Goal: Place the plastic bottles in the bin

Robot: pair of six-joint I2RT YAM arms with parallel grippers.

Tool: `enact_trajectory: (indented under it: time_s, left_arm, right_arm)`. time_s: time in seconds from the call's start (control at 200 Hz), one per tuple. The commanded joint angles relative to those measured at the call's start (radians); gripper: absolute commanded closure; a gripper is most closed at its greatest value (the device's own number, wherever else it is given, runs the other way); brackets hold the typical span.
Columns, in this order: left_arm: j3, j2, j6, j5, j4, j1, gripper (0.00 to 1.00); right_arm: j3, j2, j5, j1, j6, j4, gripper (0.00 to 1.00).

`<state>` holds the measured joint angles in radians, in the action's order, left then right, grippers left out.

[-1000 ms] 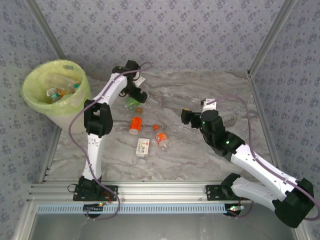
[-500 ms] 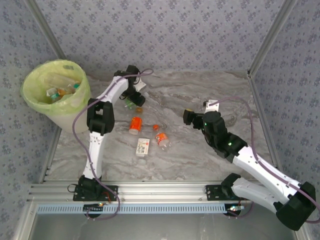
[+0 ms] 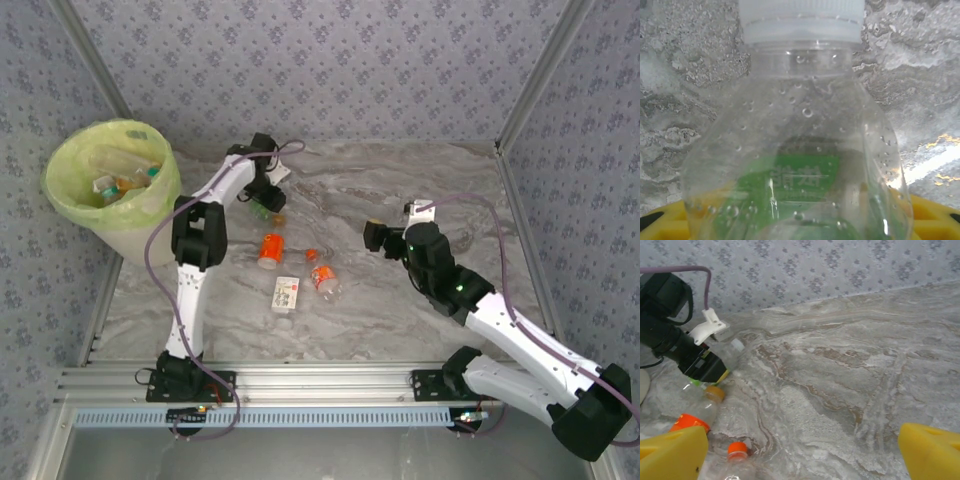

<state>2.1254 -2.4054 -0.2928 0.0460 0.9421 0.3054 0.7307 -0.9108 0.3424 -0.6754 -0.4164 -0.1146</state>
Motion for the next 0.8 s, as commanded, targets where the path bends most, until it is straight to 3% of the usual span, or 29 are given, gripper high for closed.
enact_trajectory:
  time_s: [0.0,0.34,0.675,0.795]
  left_arm:
    - [-0.067,0.16,0.055,0.061,-0.066,-0.005,0.51]
    - [-0.379,0.536,0.202,0.188,-0.302,0.0,0.57]
    - [-0.465,0.806,0.324,0.248,-0.354,-0.003,0.59]
    - [-0.474,0.89,0.365,0.193,-0.386,-0.005,0.59]
  right_arm:
    - [-0.013,-0.009,-0.115,-0.002,0.089,0.077,0.0]
    - [0.014,-0.107,-0.267,-0.066,0.277,0.22,0.0]
    - [0.125,-0.264,-0.341,-0.119,0.363,0.268,0.0]
    - [0.159,-0.313,-0.336,-0.127,0.329,0.297,0.0]
